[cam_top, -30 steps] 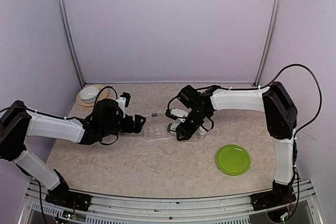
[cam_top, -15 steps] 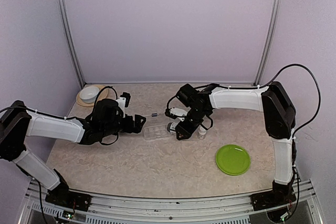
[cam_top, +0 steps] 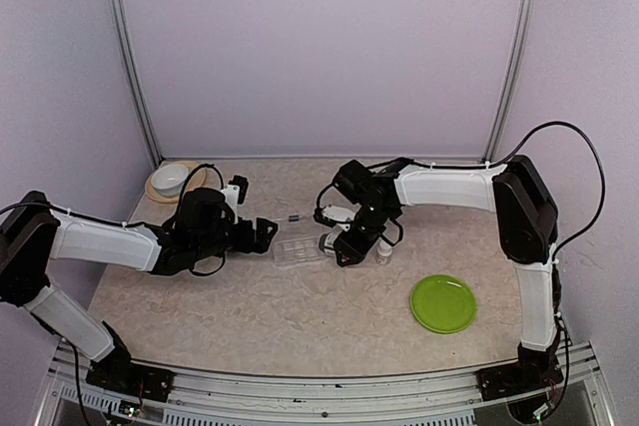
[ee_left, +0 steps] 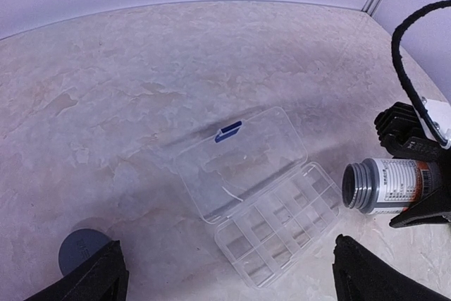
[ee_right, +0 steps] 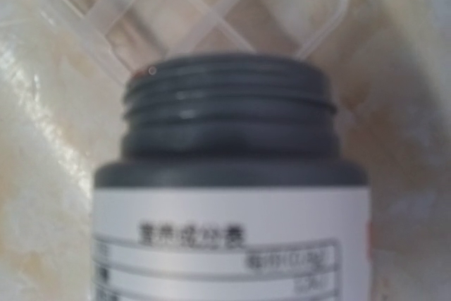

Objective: Sort the pills into containers
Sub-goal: Pour the pill into the compartment of the pill container.

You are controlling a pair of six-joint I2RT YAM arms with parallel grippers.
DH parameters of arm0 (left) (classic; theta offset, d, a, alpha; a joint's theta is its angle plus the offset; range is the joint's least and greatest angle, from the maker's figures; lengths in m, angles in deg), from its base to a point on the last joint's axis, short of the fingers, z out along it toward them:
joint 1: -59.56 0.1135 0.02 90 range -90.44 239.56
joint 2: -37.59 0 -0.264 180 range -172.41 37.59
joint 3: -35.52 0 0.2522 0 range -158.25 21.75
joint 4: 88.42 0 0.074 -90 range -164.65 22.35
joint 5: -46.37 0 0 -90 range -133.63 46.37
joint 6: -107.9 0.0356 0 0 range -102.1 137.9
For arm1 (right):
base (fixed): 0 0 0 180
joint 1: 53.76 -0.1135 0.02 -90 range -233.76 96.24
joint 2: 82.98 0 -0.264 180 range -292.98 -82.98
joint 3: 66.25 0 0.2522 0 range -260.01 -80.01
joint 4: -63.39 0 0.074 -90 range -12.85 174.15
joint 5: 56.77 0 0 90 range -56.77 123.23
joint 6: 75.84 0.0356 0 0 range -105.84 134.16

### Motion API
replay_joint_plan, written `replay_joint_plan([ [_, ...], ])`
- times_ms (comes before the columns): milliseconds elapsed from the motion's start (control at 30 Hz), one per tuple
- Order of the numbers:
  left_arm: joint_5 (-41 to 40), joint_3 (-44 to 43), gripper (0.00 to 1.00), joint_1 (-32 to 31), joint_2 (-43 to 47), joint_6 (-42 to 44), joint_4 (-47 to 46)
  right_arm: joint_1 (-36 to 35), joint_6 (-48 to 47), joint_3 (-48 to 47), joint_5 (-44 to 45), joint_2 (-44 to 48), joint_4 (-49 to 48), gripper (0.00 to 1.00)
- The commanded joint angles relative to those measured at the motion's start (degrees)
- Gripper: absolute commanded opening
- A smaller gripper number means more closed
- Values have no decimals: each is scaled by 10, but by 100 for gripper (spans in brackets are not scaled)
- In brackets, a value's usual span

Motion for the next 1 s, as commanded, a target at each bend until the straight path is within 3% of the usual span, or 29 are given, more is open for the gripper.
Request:
replay_joint_plan([
  [0, 2, 6, 99, 1, -6, -1, -13, -8, -10, -21, 15, -15, 28, 0],
  [967, 4, 5, 99, 1, -8, -2, -13, -24, -37, -73, 57, -39, 90, 0],
])
